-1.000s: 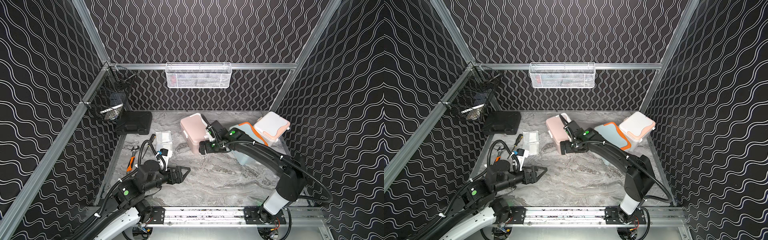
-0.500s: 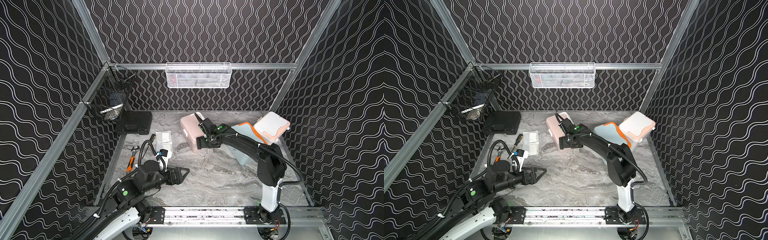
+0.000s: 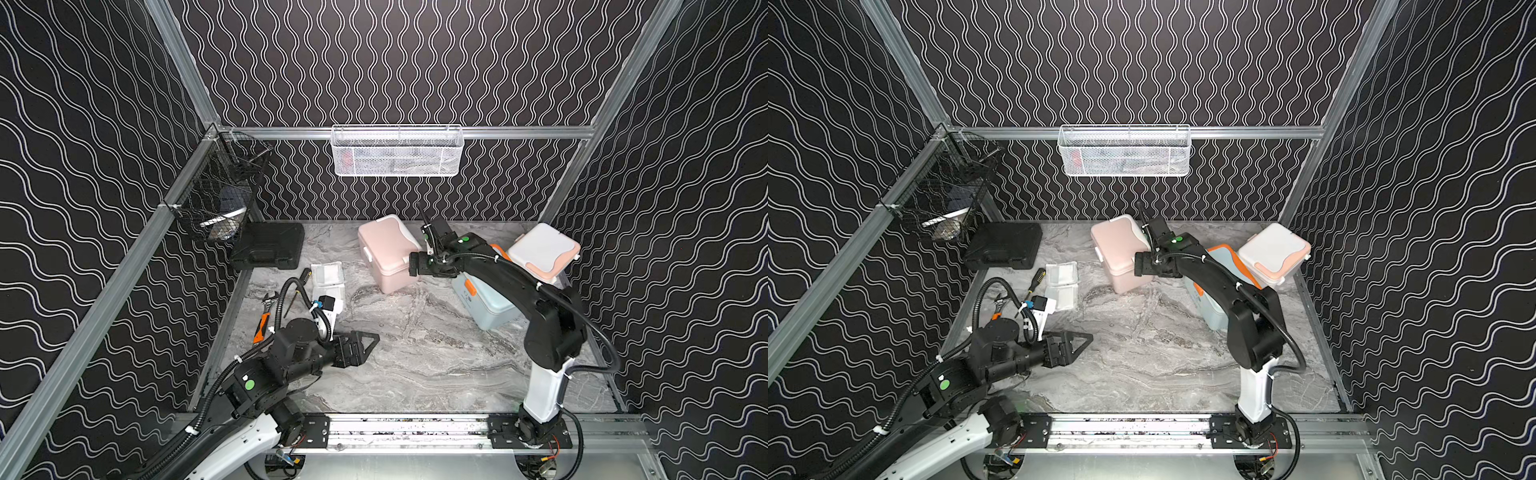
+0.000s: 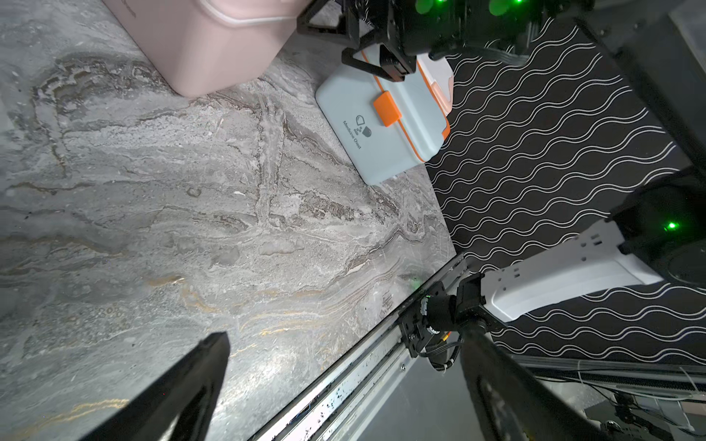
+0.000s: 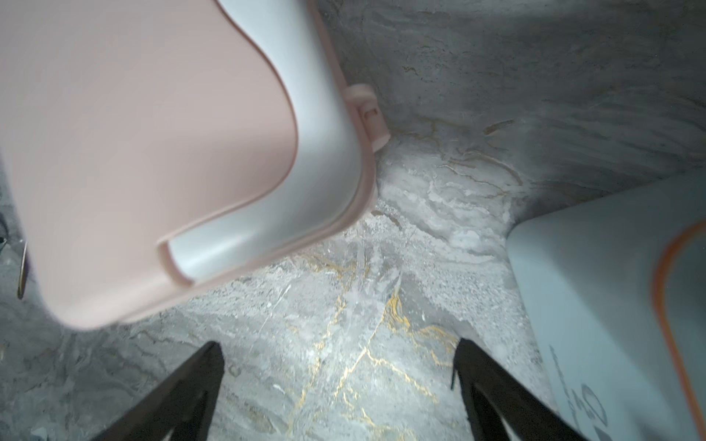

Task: Open first aid kits and take out gauze
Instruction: Move the first aid kit to the center of the board.

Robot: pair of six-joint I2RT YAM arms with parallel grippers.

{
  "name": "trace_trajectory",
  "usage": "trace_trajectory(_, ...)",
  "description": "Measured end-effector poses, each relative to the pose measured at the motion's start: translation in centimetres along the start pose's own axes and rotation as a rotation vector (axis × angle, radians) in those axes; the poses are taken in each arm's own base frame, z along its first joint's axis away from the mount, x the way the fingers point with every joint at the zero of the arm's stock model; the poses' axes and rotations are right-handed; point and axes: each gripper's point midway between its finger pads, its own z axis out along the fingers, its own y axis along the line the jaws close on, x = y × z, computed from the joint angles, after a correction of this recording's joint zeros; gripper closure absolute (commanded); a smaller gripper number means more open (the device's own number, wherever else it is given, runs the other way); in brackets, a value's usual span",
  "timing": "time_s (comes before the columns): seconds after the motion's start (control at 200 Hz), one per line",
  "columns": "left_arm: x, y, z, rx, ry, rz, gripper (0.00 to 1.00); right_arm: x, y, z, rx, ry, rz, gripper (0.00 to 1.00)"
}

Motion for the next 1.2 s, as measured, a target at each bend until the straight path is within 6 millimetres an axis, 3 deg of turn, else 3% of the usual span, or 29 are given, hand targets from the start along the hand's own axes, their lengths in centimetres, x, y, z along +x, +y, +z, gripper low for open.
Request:
trace_trajectory(0.095, -0.1, 0.2, 0.1, -0.019, 0.004, 0.012, 0.01, 1.5, 2.7, -1.4, -0.060, -0.014, -0.040, 0.00)
trace_trajectory(0.185, -0.3, 0.5, 0.2, -0.048, 0.007, 0.020, 0.01, 2.6, 5.4, -1.4, -0.100, -0.016, -0.073, 0.00)
trace_trajectory(0.295, -0.9, 0.3, 0.3, -0.064, -0.005, 0.043, 0.01, 2.7, 8.1, 0.3, -0.105, -0.022, -0.098, 0.00)
trace_trajectory(0.39, -1.2, 0.2, 0.3, -0.067, -0.006, 0.044, 0.01, 1.9, 8.3, 2.4, -0.060, -0.034, -0.089, 0.00)
trace_trajectory(0.56, -1.2, 0.1, 0.2, -0.065, -0.010, 0.046, 0.01, 0.0, 6.5, 6.2, 0.070, -0.066, -0.067, 0.02)
trace_trajectory(0.911, -1.3, 0.0, 0.1, -0.058, -0.015, 0.046, 0.01, -7.0, -3.2, 7.4, 0.202, -0.144, 0.102, 0.02)
trace_trajectory(1.056, -1.0, 0.1, 0.5, -0.064, 0.004, 0.043, 0.01, -9.1, -4.6, 9.1, 0.168, -0.132, 0.136, 0.02)
trace_trajectory(1.196, -0.9, 0.1, 1.0, -0.068, 0.021, 0.041, 0.01, -11.0, -4.7, 9.8, 0.124, -0.146, 0.155, 0.02)
